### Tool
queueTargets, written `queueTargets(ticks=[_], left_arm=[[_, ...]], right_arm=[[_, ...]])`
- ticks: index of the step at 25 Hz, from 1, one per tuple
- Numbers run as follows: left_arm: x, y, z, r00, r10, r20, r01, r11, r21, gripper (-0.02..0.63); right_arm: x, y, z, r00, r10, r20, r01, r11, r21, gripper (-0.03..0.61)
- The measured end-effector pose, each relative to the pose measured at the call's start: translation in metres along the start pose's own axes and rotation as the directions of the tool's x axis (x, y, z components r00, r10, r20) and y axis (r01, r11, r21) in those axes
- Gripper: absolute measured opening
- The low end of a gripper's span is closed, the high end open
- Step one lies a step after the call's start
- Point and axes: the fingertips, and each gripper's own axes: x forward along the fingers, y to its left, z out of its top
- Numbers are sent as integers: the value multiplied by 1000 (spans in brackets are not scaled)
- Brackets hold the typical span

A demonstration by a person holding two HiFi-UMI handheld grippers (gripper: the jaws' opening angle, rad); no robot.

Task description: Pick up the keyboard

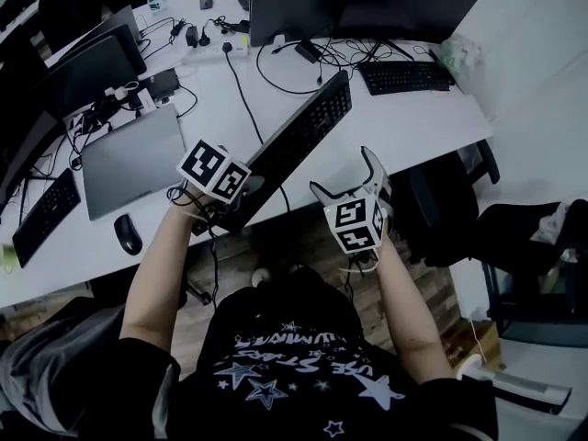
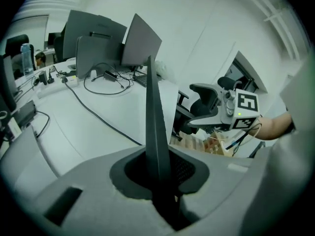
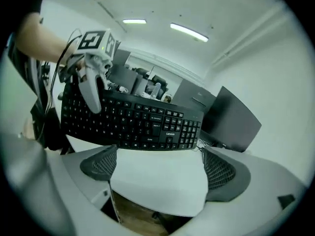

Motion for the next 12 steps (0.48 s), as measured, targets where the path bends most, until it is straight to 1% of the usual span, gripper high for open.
queueTargets(ticks=[1,2,4,7,9,12], left_arm=[[-2,-1,3,1000,11,25,-11,1000,-4,80],[-3,-2,7,998,19,52,-18,1000,-11,80],[-8,-2,14,994,32,107,-30,999,-21,80],[-16,-3,23,981,47,188,-45,999,-14,80],[-20,-4,28,971,57,233,-55,998,-14,80],[-20,-9,34,957,73,279,-64,997,-40,80]], right_arm=[[-6,-3,2,1000,-16,16,15,999,35,557],[-11,-6,4,999,-34,28,32,997,66,528],[-21,-11,4,997,-70,46,63,990,129,429],[-32,-17,0,993,-102,63,86,971,224,330],[-39,-24,-5,990,-127,67,103,953,284,238],[-48,-38,-20,982,-183,56,155,930,333,123]])
